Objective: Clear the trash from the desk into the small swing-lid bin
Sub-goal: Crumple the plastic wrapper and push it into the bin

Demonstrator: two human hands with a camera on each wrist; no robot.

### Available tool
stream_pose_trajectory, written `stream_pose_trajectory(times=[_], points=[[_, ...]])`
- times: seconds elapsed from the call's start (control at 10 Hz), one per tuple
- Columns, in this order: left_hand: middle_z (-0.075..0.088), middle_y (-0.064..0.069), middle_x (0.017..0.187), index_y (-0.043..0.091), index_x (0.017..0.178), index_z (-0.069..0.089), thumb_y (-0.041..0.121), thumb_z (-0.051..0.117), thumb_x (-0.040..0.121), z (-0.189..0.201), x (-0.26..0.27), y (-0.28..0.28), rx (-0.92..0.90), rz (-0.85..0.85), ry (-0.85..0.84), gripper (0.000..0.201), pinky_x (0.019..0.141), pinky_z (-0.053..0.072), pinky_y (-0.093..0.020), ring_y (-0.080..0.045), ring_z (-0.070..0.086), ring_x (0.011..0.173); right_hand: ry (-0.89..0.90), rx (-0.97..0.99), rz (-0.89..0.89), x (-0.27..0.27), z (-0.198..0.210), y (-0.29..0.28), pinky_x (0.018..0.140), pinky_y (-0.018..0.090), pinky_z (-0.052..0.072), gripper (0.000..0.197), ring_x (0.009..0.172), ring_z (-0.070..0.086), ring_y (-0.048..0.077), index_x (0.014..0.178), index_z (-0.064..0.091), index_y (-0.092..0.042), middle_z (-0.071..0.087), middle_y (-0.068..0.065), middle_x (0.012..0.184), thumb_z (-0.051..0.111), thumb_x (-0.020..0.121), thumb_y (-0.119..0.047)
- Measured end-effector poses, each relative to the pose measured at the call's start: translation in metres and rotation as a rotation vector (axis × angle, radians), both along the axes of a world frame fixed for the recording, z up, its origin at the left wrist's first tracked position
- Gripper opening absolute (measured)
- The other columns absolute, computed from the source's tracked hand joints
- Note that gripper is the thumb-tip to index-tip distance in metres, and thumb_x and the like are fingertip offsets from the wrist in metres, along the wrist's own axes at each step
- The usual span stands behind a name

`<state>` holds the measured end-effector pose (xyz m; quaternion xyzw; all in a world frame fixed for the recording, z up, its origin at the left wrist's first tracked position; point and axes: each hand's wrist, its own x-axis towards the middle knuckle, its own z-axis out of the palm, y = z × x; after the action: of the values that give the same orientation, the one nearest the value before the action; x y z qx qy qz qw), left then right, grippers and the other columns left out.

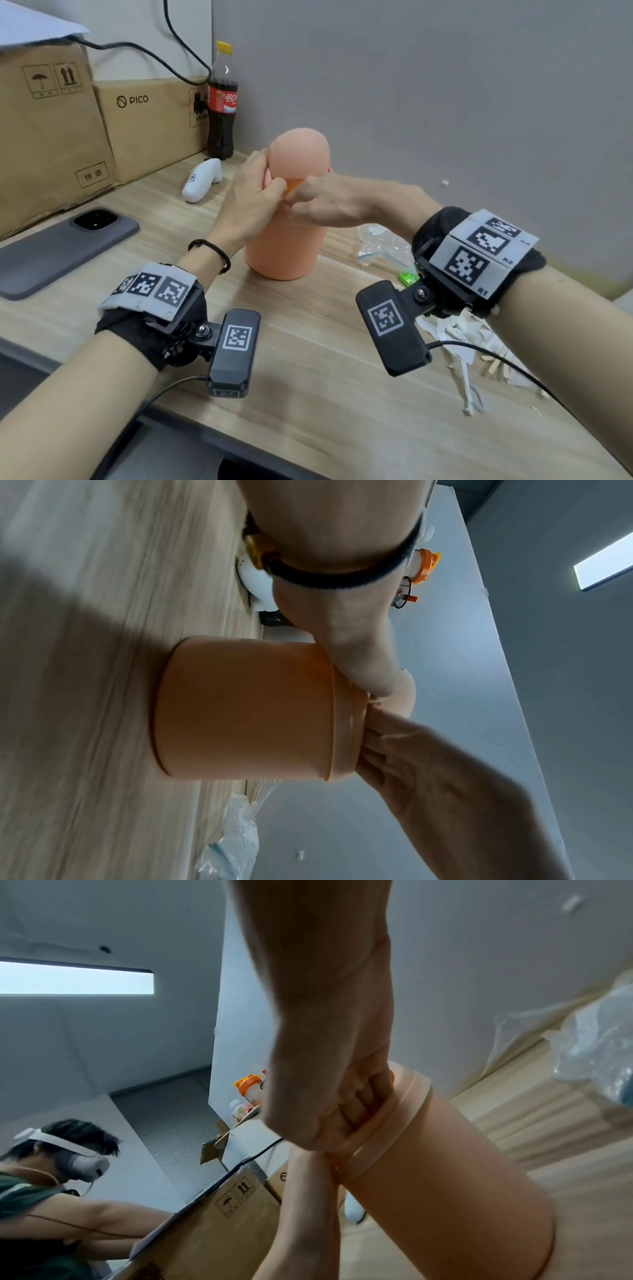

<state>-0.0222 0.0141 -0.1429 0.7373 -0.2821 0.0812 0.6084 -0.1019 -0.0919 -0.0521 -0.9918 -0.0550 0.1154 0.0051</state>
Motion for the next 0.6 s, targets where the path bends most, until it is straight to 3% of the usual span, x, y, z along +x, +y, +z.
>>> stream_pose_trajectory(times=[0.1, 0.2, 0.3, 0.4, 0.5, 0.6], points=[[0.051, -0.009, 0.092, 0.023, 0.085, 0.047, 0.024, 0.045, 0.077, 0.002, -0.001, 0.002, -0.013, -0.025, 0.025, 0.008, 0.069, 0.041, -0.034, -0.015, 0.046, 0.08, 0.039, 0.013, -0.047, 0.002, 0.005, 0.005, 0.066, 0.031, 0.032, 0.041, 0.066, 0.04, 0.017, 0.059, 0.04, -0.023, 0.041, -0.004, 0.067, 0.041, 0.097, -0.036], [0.051, -0.016, 0.096, 0.007, 0.097, 0.051, 0.036, 0.045, 0.081, 0.001, 0.001, 0.006, -0.037, -0.068, 0.067, 0.033, 0.081, 0.045, -0.053, -0.028, 0.052, 0.09, 0.094, -0.107, -0.036, 0.006, 0.001, 0.009, 0.057, 0.025, 0.034, 0.035, 0.068, 0.047, 0.015, 0.066, 0.041, -0.02, 0.048, -0.004, 0.071, 0.046, 0.097, -0.038], [0.052, -0.017, 0.099, 0.016, 0.094, 0.053, 0.042, 0.041, 0.087, 0.0, 0.002, 0.009, -0.043, -0.119, 0.061, 0.029, 0.091, 0.043, -0.056, -0.031, 0.054, 0.096, 0.15, -0.162, -0.088, 0.01, -0.004, 0.008, 0.071, 0.03, 0.04, 0.037, 0.074, 0.053, 0.016, 0.073, 0.044, -0.023, 0.054, -0.004, 0.08, 0.047, 0.092, -0.055], [0.053, -0.013, 0.099, 0.026, 0.09, 0.053, 0.04, 0.038, 0.093, 0.0, 0.003, 0.008, -0.054, -0.11, 0.046, 0.021, 0.091, 0.045, -0.05, -0.027, 0.054, 0.096, -0.001, -0.156, -0.203, 0.007, 0.01, 0.001, 0.088, 0.031, 0.039, 0.033, 0.116, 0.054, 0.031, 0.122, 0.058, -0.016, 0.059, 0.008, 0.127, 0.043, 0.1, -0.037], [0.048, -0.002, 0.088, 0.024, 0.084, 0.049, 0.04, 0.038, 0.094, -0.002, 0.006, 0.007, -0.055, -0.1, 0.027, 0.022, 0.079, 0.043, -0.041, -0.02, 0.051, 0.085, 0.031, -0.243, -0.117, 0.012, 0.009, -0.001, 0.088, 0.027, 0.032, 0.042, 0.131, 0.042, 0.026, 0.141, 0.043, -0.008, 0.048, 0.003, 0.134, 0.041, 0.103, -0.025], [0.047, -0.004, 0.084, 0.015, 0.082, 0.046, 0.042, 0.04, 0.093, -0.007, 0.011, 0.008, -0.043, -0.108, -0.006, 0.03, 0.074, 0.041, -0.035, -0.015, 0.051, 0.077, 0.173, -0.079, -0.211, 0.021, 0.001, 0.025, 0.098, 0.028, 0.029, 0.048, 0.127, 0.04, 0.019, 0.142, 0.039, -0.021, 0.041, -0.003, 0.141, 0.047, 0.1, -0.041]])
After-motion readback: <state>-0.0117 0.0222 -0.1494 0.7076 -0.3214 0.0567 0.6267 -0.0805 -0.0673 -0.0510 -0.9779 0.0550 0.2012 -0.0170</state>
